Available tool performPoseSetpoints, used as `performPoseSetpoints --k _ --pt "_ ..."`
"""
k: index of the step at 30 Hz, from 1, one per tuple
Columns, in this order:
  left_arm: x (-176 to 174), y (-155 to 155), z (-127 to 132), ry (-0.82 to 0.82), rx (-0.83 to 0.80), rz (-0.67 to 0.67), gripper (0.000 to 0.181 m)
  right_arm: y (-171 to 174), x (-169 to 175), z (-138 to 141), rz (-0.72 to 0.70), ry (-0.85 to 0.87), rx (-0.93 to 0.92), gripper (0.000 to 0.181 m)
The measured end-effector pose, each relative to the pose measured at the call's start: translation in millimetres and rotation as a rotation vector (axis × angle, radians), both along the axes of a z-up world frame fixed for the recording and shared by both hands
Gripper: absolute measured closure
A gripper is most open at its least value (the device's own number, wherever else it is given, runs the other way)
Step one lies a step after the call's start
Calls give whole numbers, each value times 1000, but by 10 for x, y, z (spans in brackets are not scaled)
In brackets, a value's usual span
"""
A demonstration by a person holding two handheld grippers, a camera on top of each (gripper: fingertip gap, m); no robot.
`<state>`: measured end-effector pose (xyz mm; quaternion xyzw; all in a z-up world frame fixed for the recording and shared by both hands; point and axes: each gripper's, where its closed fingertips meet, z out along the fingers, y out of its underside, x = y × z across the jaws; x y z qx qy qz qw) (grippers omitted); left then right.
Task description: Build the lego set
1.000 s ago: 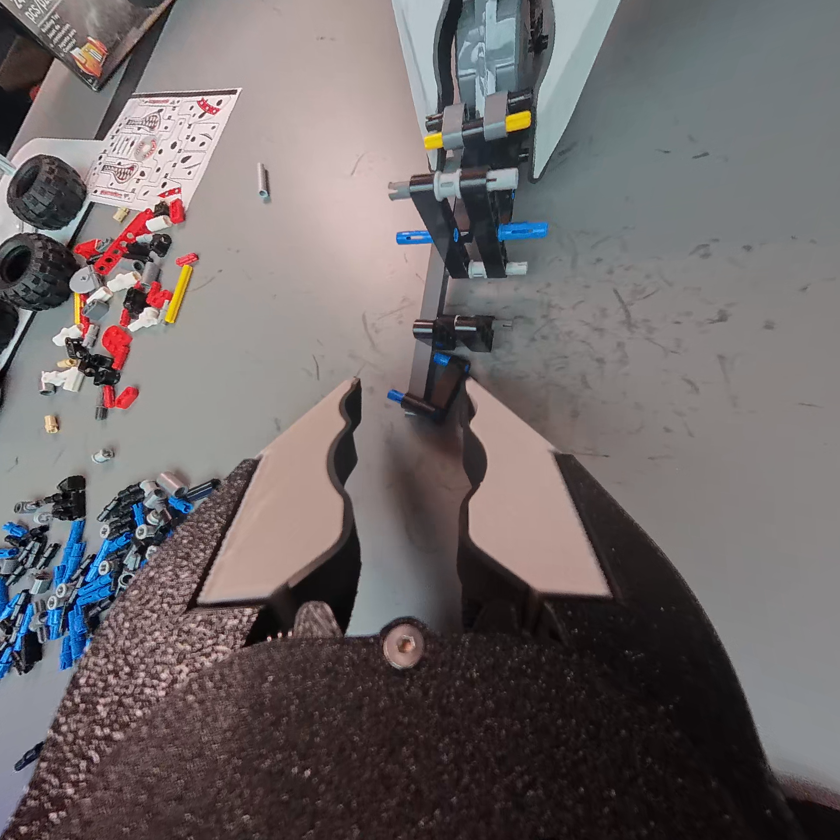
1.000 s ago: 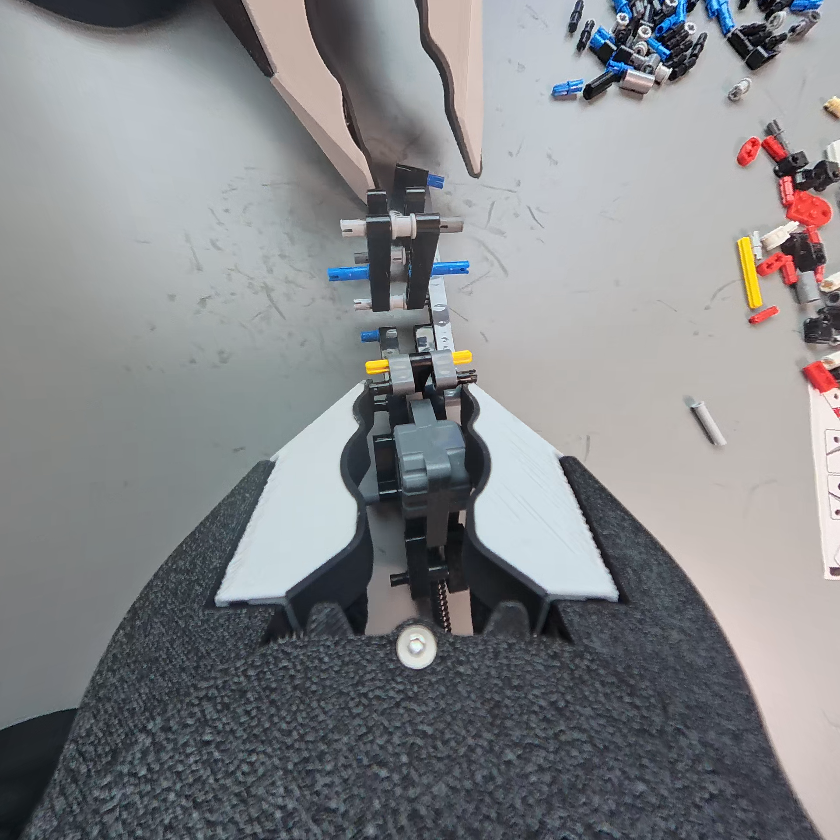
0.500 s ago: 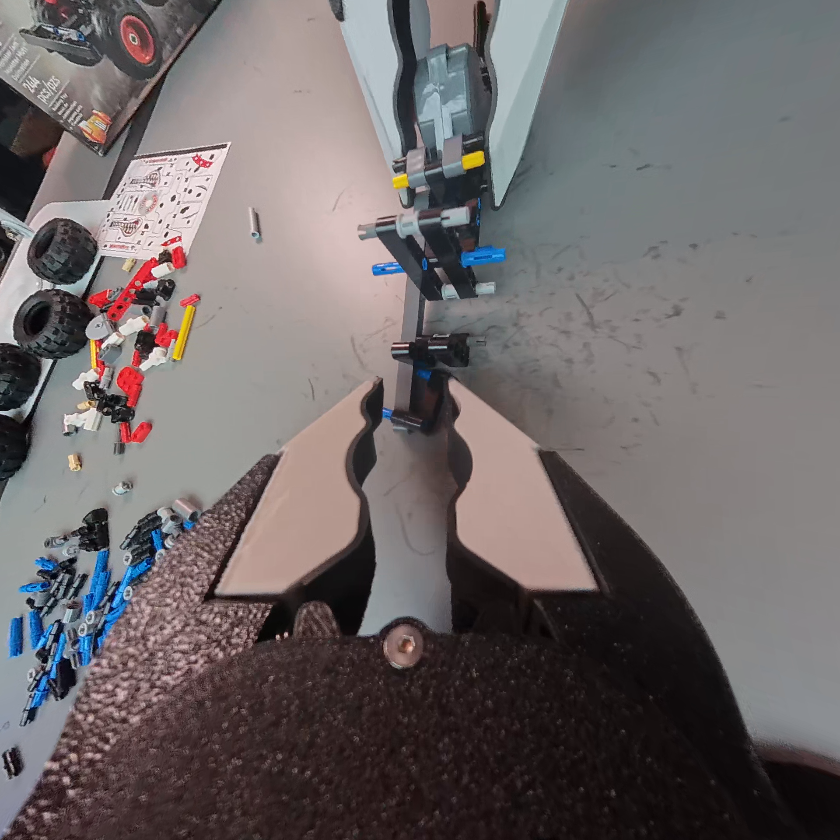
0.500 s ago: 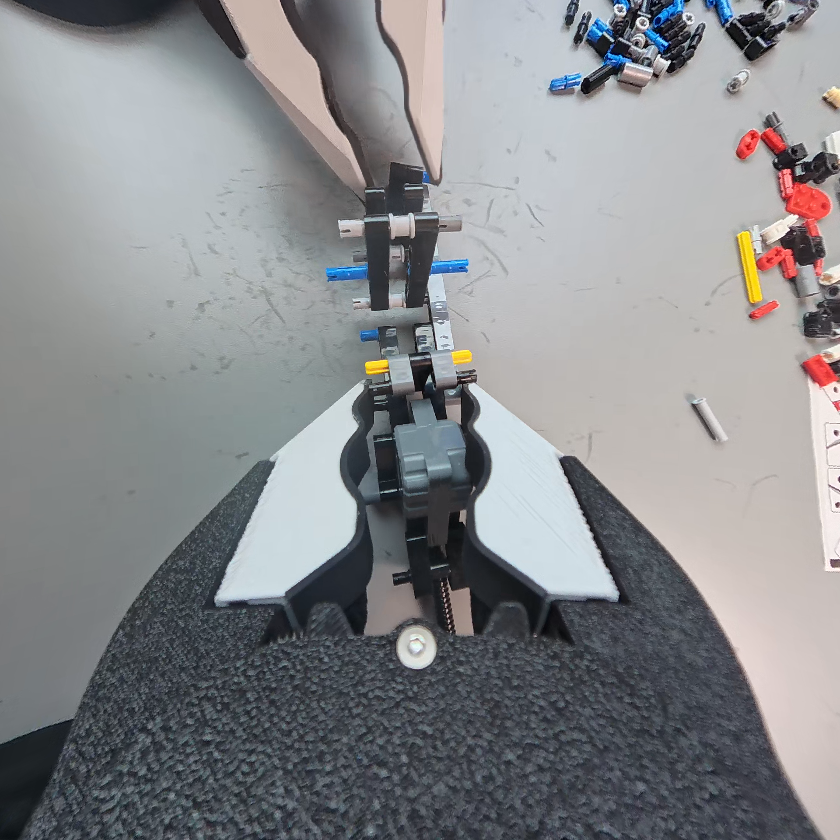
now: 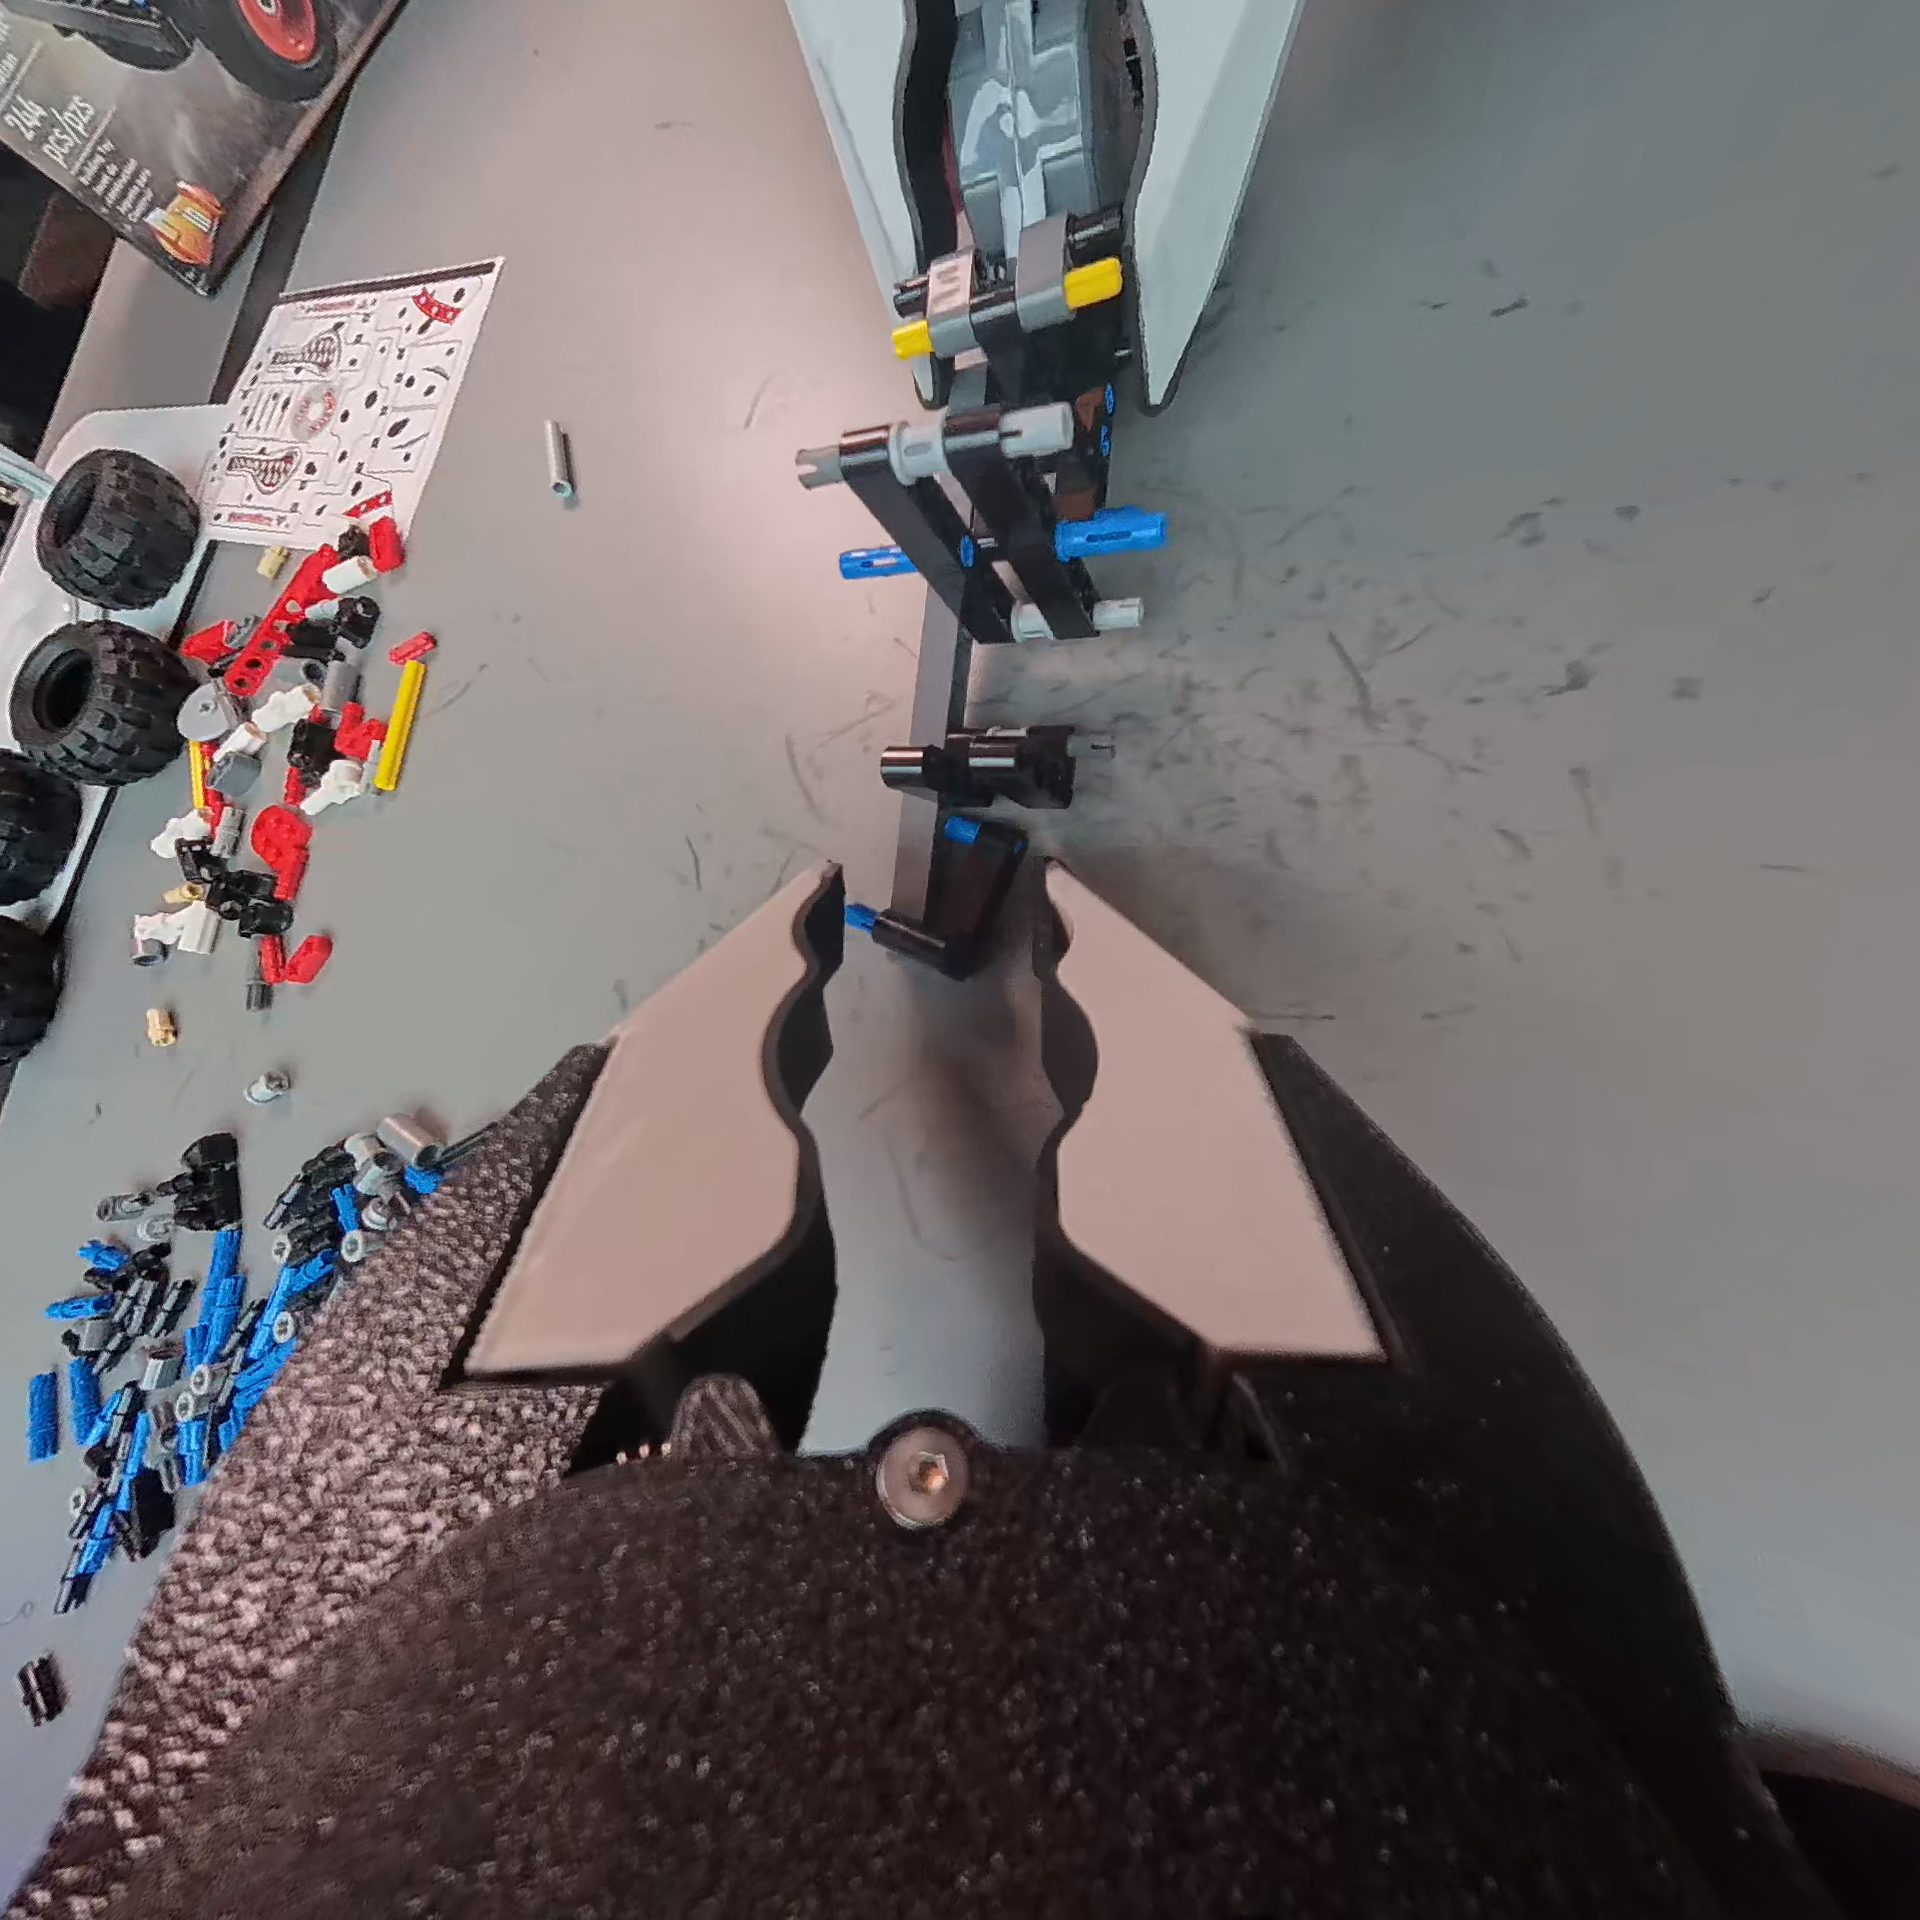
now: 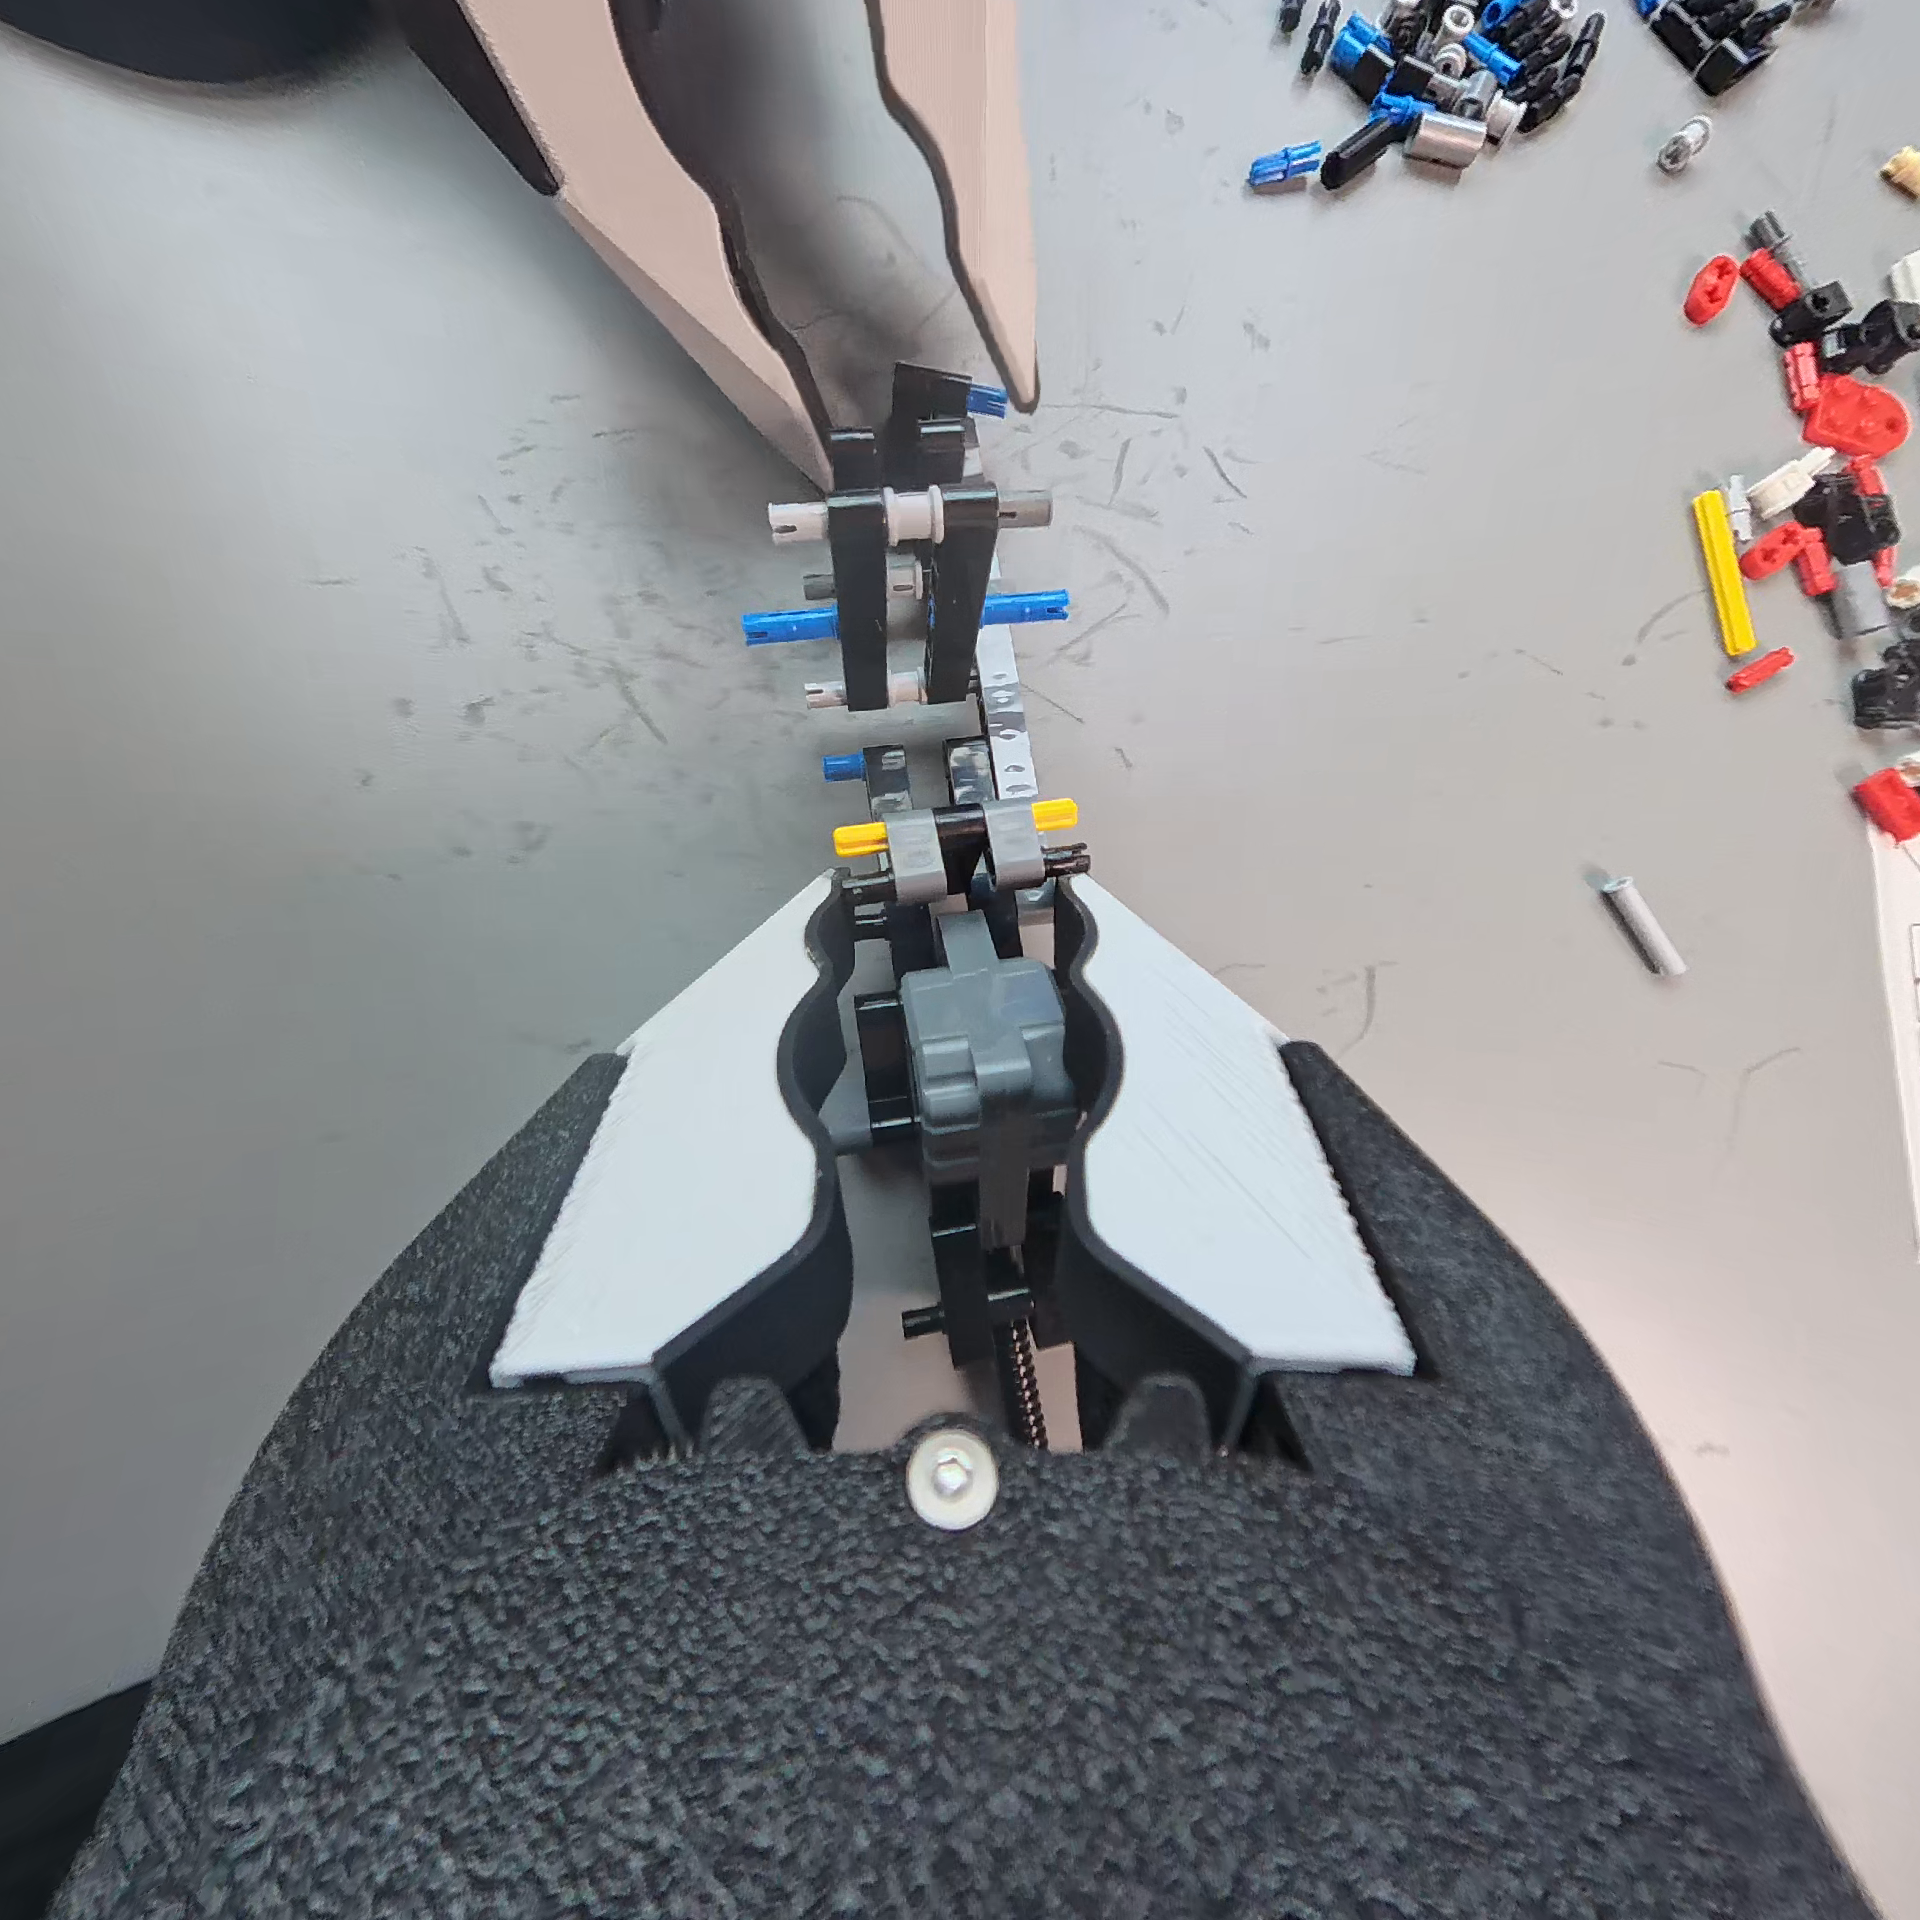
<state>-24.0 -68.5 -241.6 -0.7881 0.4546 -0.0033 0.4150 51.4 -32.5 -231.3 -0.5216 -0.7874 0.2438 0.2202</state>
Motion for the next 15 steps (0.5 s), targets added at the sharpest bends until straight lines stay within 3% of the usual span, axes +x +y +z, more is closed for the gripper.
performPoseSetpoints --k 5,11,15 --pt "3 44 3 -12 -25 -39 134 -79 47 -4 -48 -25 24 143" --pt "56 12 -24 12 -87 -177 144 -92 57 1 -81 -23 -7 143" --pt "64 3 -16 90 -36 -208 150 -84 52 9 -90 -17 -36 143"
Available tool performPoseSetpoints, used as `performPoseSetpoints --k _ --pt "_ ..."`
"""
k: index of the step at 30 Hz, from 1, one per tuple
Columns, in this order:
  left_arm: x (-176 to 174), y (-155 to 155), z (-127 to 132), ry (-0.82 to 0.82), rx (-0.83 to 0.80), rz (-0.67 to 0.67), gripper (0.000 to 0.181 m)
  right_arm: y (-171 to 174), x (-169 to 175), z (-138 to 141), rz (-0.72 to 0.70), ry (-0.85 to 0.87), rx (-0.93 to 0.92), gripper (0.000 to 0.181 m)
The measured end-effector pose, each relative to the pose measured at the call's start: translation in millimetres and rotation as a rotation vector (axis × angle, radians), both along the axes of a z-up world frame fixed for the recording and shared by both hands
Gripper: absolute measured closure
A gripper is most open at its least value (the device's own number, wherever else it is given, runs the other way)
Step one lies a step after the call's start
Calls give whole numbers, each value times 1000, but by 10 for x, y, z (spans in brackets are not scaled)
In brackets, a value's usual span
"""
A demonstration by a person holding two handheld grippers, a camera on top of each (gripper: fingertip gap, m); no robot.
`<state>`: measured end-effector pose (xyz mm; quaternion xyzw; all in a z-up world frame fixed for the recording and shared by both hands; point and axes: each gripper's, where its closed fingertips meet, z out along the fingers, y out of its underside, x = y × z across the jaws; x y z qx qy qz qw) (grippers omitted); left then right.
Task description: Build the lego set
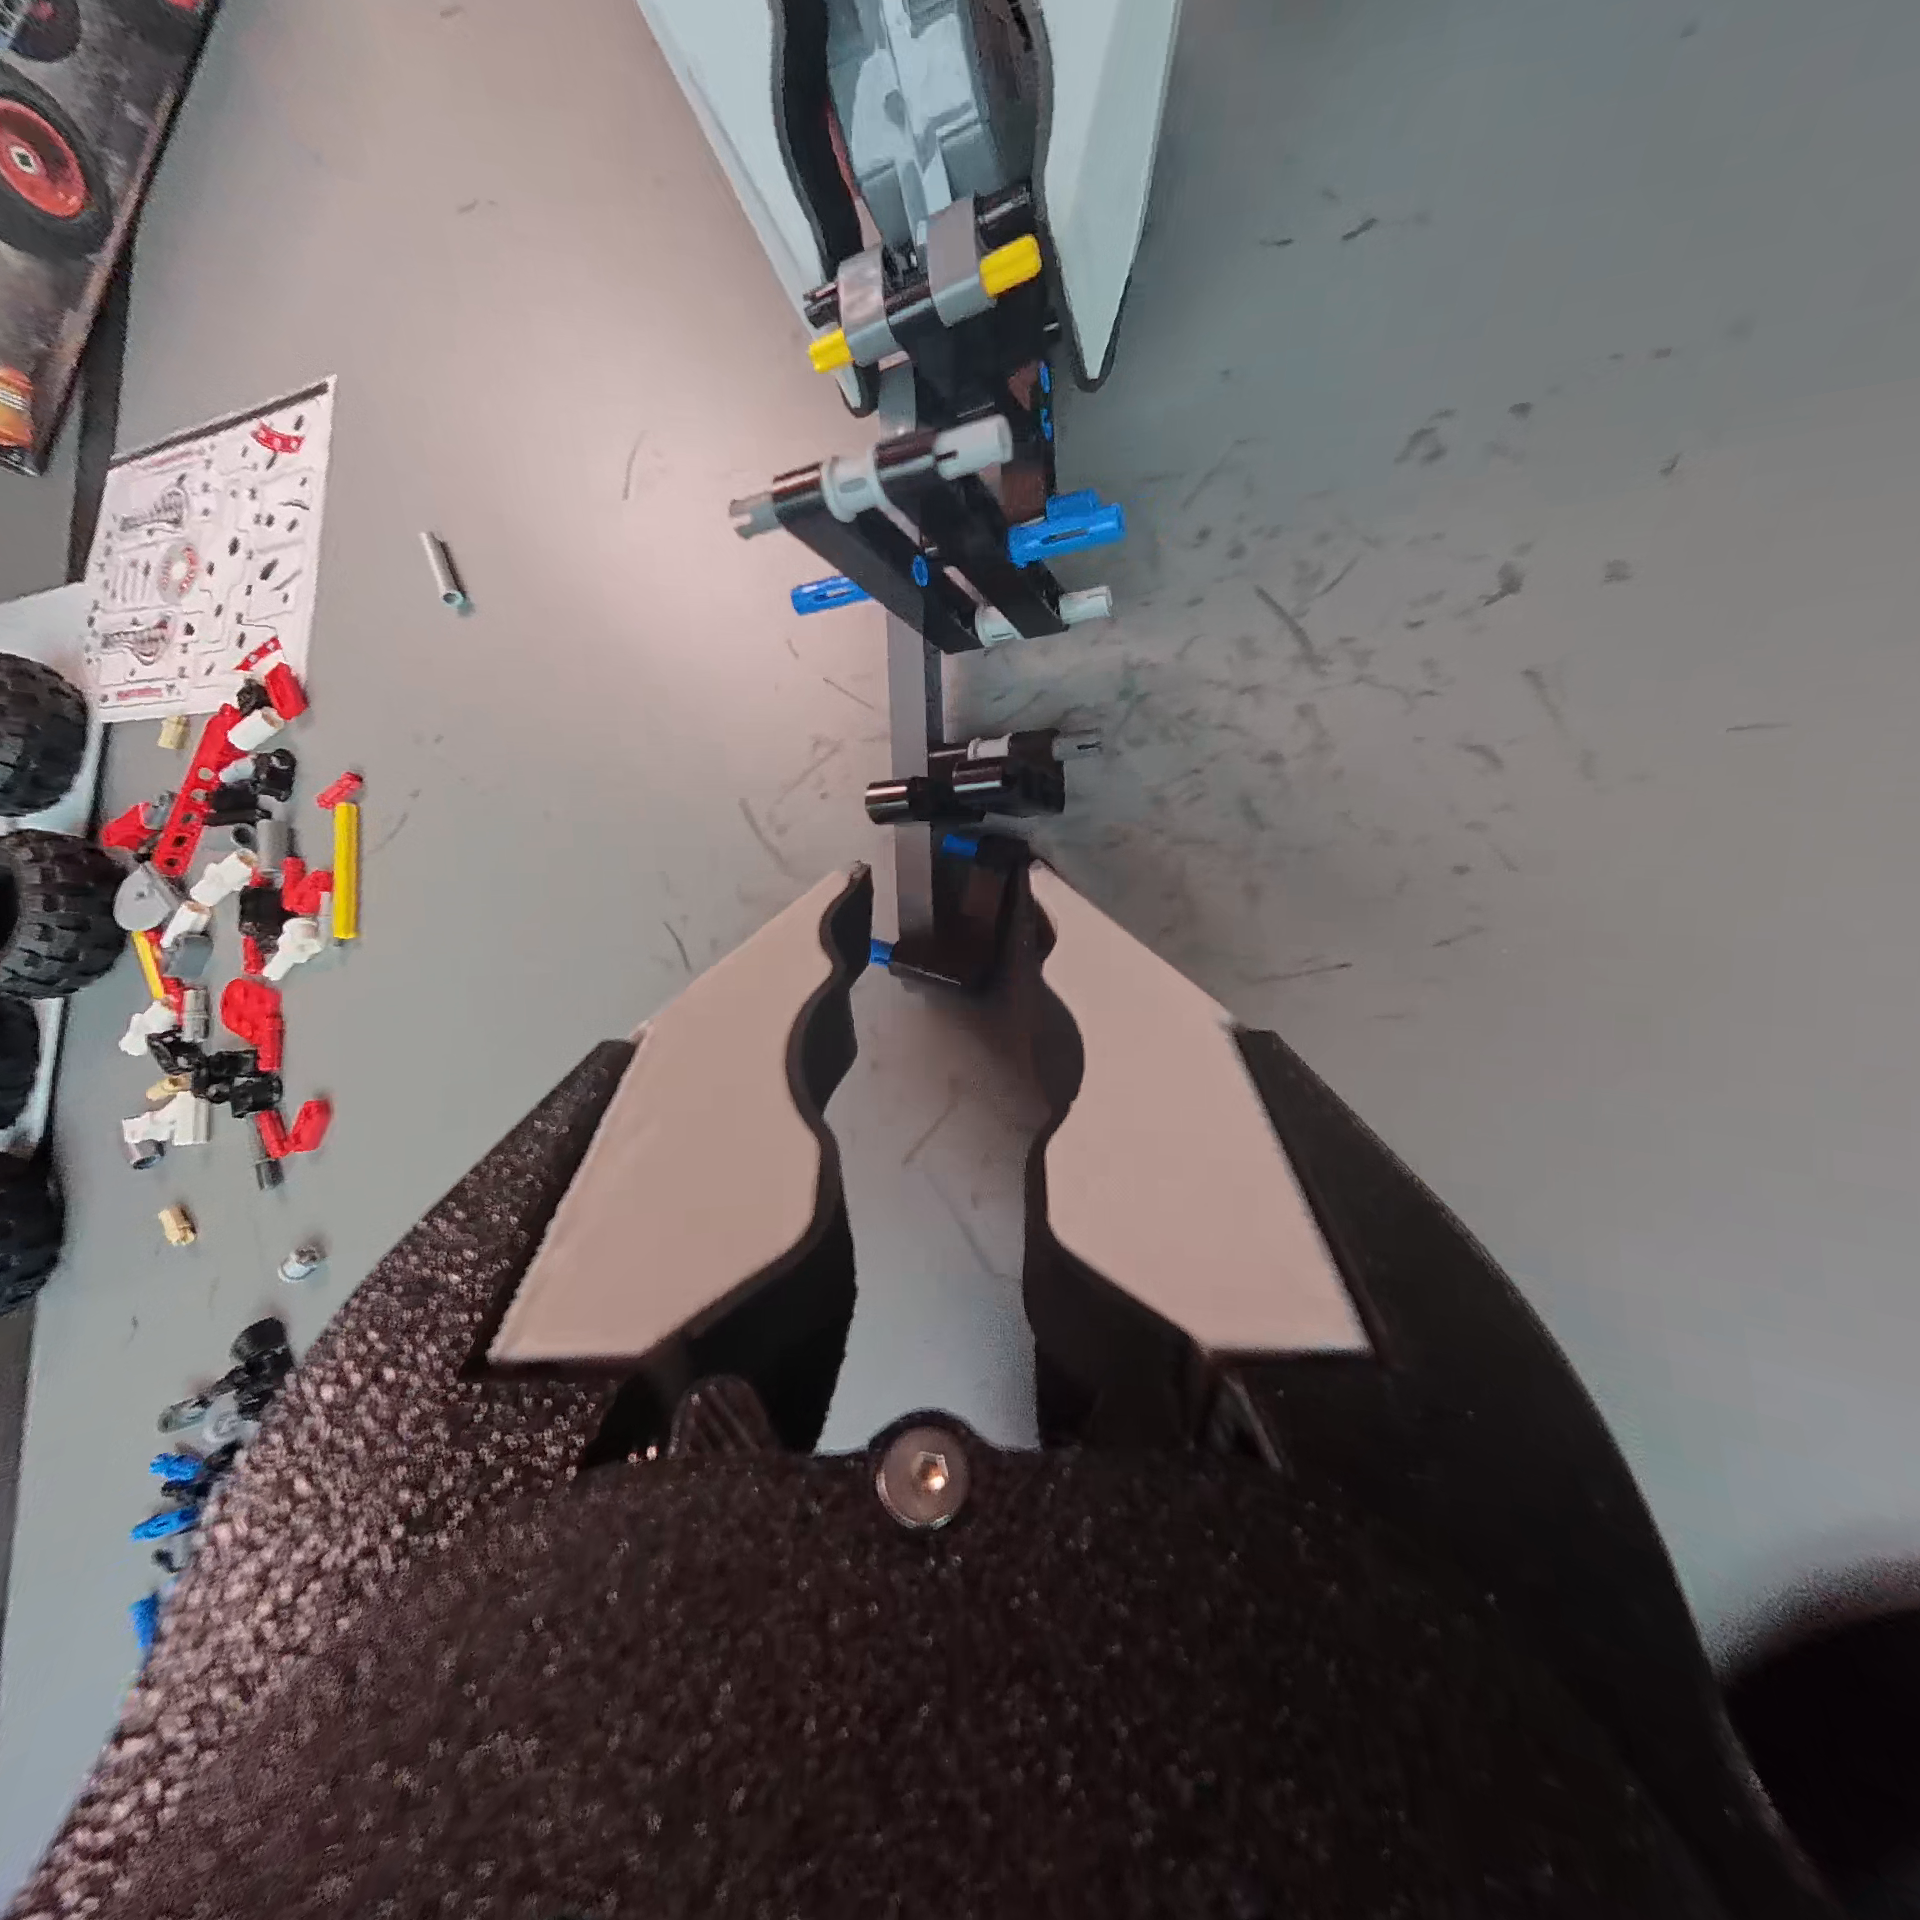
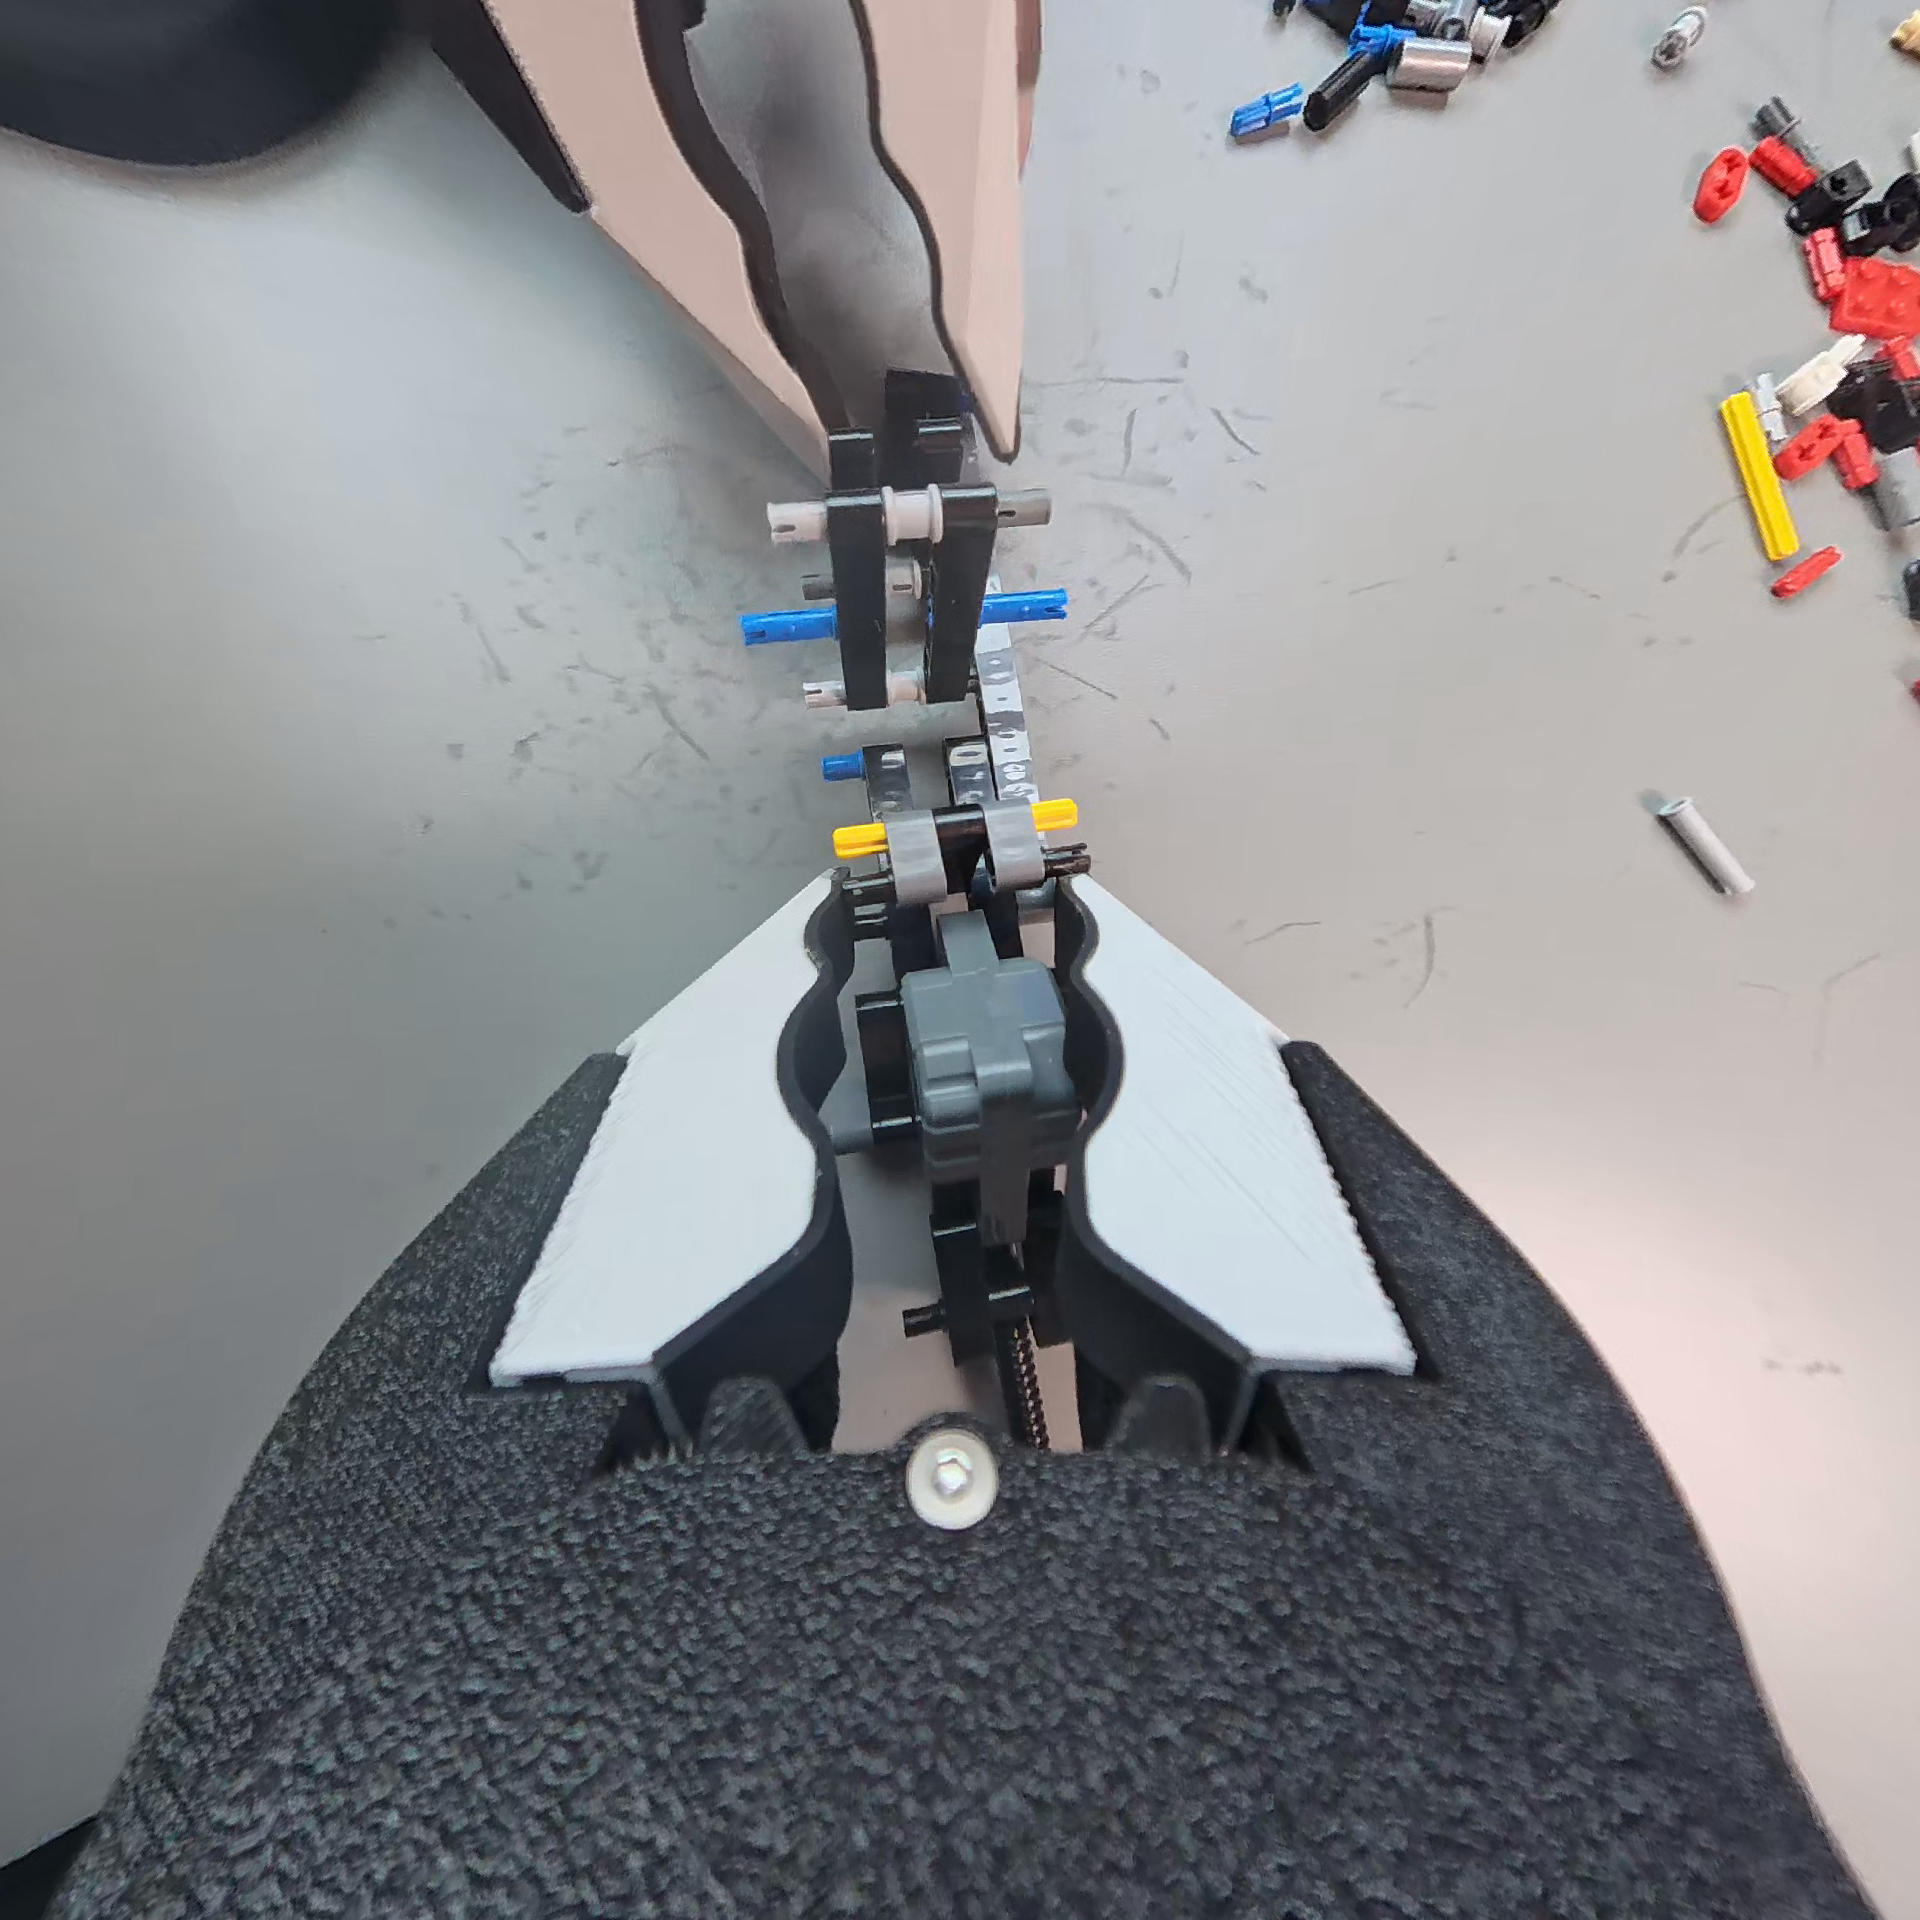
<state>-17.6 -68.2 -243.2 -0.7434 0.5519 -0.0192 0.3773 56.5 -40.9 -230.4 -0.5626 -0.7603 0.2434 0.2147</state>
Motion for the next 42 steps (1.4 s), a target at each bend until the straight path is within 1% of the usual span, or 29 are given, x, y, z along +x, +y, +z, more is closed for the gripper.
performPoseSetpoints --k 2,4,12,14,18,20,26,32,36,40,42 --pt "-2 -32 -5 26 43 -13 155 6 3 2 -4 3 -8 143" --pt "1 -66 -20 22 51 -17 161 7 5 4 -3 7 -17 143" --pt "-32 -107 -21 -33 -15 13 161 -3 18 5 7 17 -35 142" --pt "-66 -98 -15 -42 -7 38 165 -6 21 5 7 16 -37 142" --pt "-74 -98 -8 -58 -14 75 167 -8 22 7 -4 6 -46 142" --pt "-91 -77 -9 -71 -12 101 171 0 22 11 -23 4 -53 143" --pt "-72 -49 41 -138 9 114 176 7 15 22 -65 13 -94 143" --pt "-31 -63 -7 -124 9 100 176 12 7 30 -84 11 -133 142" --pt "-28 -79 -25 -119 2 92 164 11 6 27 -85 9 -128 142" --pt "-32 -62 -30 -96 10 96 163 17 2 29 -88 8 -133 142" --pt "-57 -39 -24 -58 33 97 163 17 2 30 -85 5 -138 143"
